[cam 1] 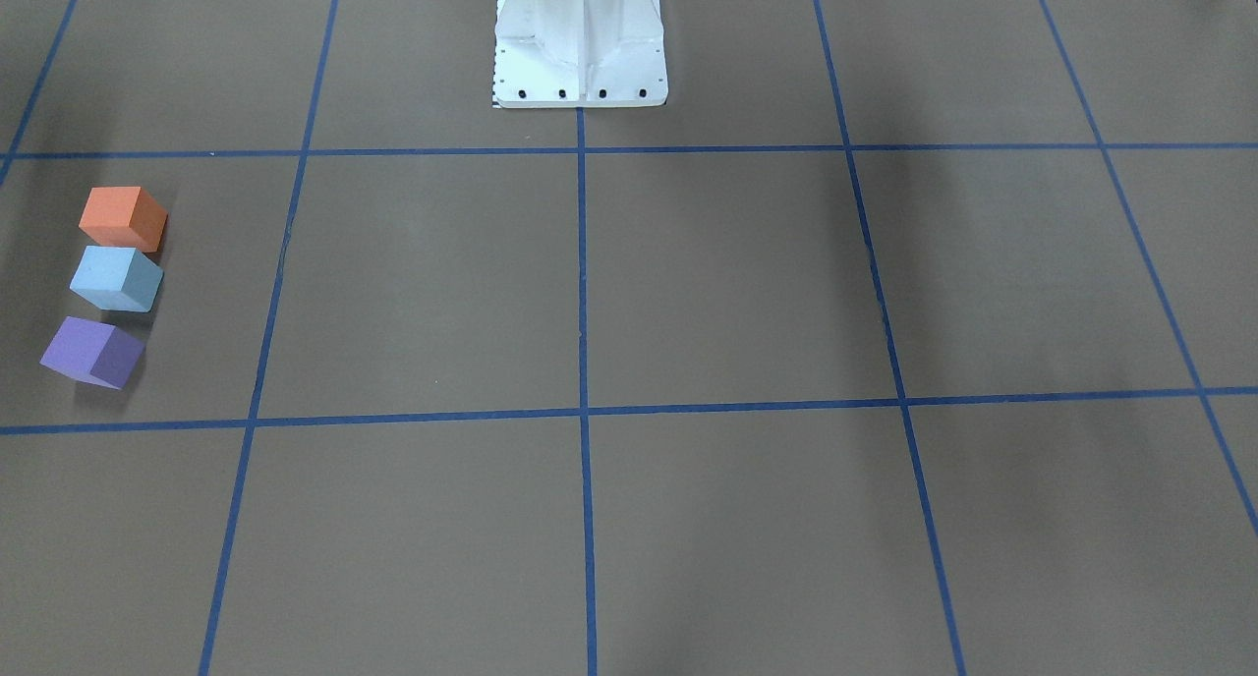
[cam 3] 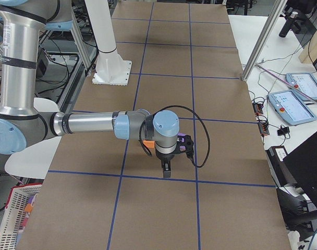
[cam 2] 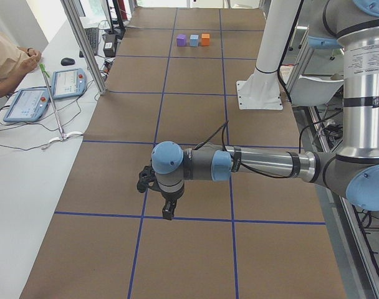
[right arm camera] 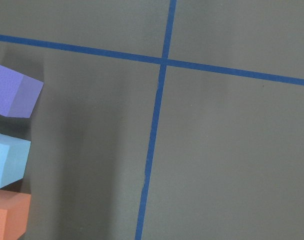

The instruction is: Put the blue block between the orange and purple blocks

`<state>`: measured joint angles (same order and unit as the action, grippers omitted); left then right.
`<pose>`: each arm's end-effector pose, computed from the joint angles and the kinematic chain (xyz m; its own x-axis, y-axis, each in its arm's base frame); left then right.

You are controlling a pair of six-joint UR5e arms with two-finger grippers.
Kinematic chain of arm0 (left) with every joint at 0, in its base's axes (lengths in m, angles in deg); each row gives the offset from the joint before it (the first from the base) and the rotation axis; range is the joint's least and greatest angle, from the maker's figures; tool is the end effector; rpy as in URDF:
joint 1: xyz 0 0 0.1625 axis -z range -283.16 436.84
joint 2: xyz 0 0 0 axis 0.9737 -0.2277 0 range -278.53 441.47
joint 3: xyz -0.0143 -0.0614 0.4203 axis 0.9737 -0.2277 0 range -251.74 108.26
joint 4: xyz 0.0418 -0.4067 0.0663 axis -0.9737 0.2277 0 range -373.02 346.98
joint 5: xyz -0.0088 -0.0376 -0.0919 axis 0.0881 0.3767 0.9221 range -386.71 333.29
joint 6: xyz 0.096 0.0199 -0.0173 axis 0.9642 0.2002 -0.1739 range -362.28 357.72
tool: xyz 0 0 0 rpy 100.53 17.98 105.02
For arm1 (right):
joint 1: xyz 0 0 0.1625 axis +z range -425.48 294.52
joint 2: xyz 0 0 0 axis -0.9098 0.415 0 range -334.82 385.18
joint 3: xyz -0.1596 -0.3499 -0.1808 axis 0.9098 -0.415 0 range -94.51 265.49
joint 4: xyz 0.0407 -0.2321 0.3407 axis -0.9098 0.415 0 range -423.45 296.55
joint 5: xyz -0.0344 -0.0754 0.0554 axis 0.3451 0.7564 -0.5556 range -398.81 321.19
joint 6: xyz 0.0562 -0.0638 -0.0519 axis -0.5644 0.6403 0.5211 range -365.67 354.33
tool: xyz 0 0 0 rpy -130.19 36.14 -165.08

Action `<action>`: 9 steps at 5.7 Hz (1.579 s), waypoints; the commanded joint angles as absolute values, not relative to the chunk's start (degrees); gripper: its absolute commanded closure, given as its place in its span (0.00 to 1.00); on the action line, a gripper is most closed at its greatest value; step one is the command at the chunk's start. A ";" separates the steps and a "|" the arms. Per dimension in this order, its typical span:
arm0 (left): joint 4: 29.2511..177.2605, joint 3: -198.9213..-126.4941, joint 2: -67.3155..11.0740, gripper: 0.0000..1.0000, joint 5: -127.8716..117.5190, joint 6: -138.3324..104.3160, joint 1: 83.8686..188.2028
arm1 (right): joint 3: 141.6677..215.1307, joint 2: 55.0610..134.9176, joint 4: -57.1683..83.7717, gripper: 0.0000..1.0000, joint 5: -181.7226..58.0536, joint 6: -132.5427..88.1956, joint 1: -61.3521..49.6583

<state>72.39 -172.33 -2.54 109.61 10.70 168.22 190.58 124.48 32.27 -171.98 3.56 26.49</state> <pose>-0.0721 -0.4446 0.6224 0.6781 0.2085 -0.7047 -0.1316 0.9779 0.1627 0.0797 -0.4188 0.6148 0.7250 -0.1366 0.6751 0.0832 0.9903 0.1110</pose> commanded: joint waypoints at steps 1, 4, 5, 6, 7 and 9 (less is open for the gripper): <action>72.41 -172.37 -2.55 0.00 109.61 10.73 168.33 | 190.87 124.59 32.27 0.00 -172.05 3.56 26.46; 72.49 -172.37 -2.55 0.00 109.61 10.82 168.25 | 190.87 124.59 32.27 0.00 -171.97 3.56 26.46; 72.49 -172.29 -2.55 0.00 109.61 10.82 168.25 | 190.87 124.50 32.27 0.00 -171.88 3.12 26.46; 72.49 -171.42 -2.55 0.00 109.61 10.91 168.16 | 190.96 124.50 32.27 0.00 -171.88 2.25 26.46; 72.49 -171.58 -2.55 0.00 109.52 10.82 168.16 | 190.87 124.32 32.27 0.00 -171.97 1.28 26.46; 72.41 -171.14 -2.55 0.00 109.52 10.82 168.07 | 190.87 124.41 32.27 0.00 -172.05 1.10 26.46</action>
